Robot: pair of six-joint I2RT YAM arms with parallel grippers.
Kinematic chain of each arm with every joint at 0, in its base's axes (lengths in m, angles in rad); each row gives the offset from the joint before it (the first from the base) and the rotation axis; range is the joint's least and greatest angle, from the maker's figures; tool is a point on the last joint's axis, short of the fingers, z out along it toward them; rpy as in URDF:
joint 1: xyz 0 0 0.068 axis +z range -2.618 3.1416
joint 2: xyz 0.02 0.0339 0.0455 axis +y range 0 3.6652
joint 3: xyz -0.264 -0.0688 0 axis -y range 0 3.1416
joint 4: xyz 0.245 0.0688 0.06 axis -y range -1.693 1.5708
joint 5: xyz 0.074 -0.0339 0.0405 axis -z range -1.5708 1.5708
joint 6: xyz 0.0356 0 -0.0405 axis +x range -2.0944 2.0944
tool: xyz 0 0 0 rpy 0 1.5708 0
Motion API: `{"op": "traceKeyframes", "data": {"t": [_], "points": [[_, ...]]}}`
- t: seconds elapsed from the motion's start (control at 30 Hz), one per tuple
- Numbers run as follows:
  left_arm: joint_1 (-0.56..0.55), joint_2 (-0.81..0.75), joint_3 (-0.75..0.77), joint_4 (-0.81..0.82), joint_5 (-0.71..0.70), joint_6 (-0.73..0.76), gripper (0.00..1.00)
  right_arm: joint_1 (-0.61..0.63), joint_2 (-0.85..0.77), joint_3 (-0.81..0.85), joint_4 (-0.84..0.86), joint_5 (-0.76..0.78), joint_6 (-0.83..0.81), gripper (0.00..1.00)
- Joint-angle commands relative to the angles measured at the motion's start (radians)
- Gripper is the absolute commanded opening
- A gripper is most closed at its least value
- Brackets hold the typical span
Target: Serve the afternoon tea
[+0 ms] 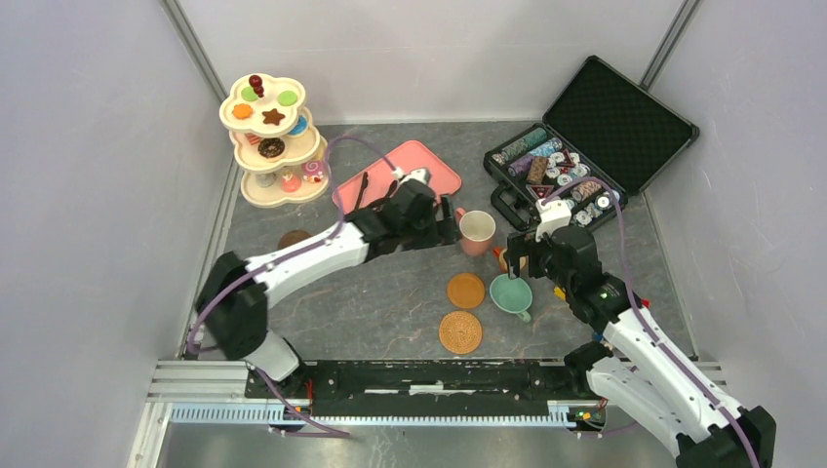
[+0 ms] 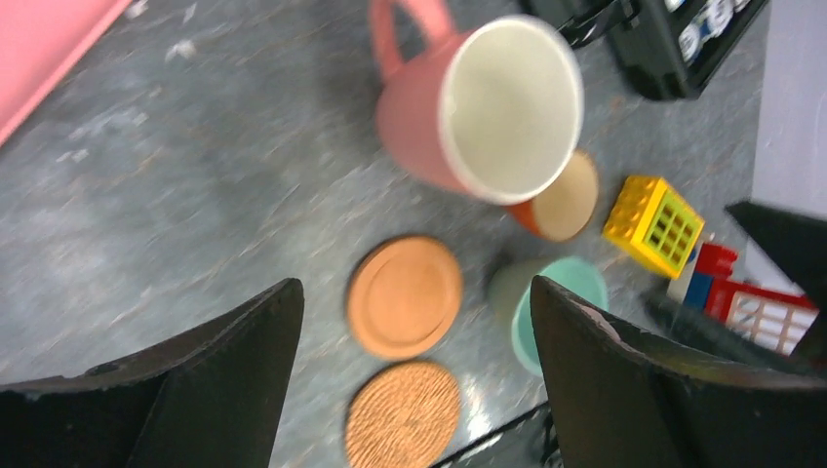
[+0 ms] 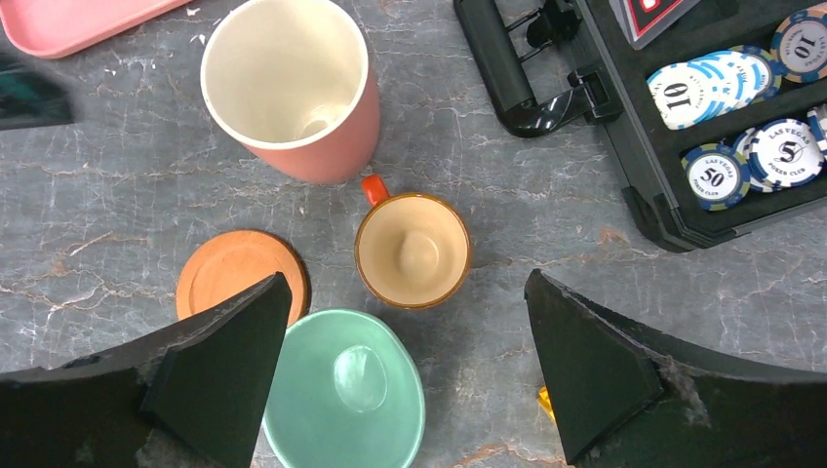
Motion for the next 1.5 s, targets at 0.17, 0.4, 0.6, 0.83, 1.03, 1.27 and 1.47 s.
{"op": "traceKeyframes", "data": {"t": [0.17, 0.4, 0.6, 0.83, 1.03, 1.27, 1.47], "points": [[-0.120, 0.391, 0.478, -0.213, -0.286, -0.144, 0.85, 0.004, -0.048, 0.044, -0.028, 0.033, 0.019, 0.98], [-0.172, 0.520, 0.613, -0.350, -0.422, -0.187, 0.78, 0.005, -0.070, 0.030, -0.031, 0.049, 0.003, 0.98], [-0.184, 0.551, 0.614, -0.352, -0.445, -0.185, 0.66, 0.004, -0.062, 0.026, -0.029, 0.048, -0.010, 0.98], [-0.182, 0.609, 0.659, -0.352, -0.428, -0.160, 0.42, 0.003, -0.084, 0.028, -0.030, 0.045, -0.010, 0.98], [-0.181, 0.631, 0.732, -0.401, -0.452, -0.105, 0.19, 0.003, -0.099, 0.031, -0.044, 0.050, -0.011, 0.98], [-0.170, 0.541, 0.770, -0.430, -0.526, 0.001, 0.02, 0.004, -0.124, 0.030, -0.052, 0.049, -0.008, 0.98], [-0.163, 0.407, 0.769, -0.484, -0.605, 0.108, 0.02, 0.004, -0.118, 0.037, -0.052, 0.049, -0.004, 0.98]]}}
